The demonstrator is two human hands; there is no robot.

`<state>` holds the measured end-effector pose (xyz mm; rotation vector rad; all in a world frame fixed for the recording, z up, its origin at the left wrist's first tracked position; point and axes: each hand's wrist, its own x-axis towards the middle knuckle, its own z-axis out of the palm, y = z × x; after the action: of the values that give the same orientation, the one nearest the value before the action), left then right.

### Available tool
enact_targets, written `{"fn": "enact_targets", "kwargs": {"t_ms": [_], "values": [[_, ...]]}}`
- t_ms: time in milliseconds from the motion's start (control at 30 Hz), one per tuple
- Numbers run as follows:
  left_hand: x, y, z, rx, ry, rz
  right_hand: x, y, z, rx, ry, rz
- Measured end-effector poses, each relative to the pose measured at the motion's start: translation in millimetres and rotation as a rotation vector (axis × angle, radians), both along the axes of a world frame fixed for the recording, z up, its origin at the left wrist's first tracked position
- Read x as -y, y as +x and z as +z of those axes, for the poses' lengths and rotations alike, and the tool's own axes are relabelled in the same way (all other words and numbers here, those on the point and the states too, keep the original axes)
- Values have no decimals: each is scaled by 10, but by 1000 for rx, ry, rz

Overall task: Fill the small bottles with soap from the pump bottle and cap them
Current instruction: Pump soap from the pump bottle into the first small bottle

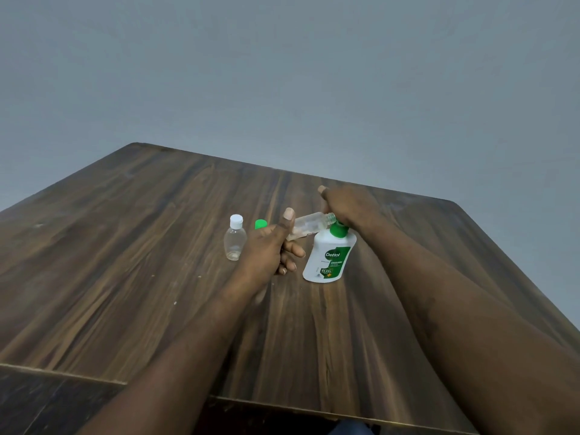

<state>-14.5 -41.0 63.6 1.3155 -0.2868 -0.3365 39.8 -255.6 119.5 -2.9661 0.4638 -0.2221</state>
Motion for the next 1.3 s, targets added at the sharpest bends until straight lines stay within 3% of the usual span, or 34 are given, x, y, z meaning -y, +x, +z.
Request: {"fn": "enact_targets", "kwargs": {"t_ms": [133, 300, 1133, 1300], "values": [[14, 1, 57, -5, -6, 9, -24, 4, 209, 151, 181, -72], [33, 5, 67, -3, -40, 10, -9, -4, 100, 72, 230, -54], [-9, -76, 64, 8, -70, 41, -19, 1, -32, 41, 88, -55], [-4, -99, 49, 6, -66, 12, -63, -65, 144, 93, 181, -64]]}}
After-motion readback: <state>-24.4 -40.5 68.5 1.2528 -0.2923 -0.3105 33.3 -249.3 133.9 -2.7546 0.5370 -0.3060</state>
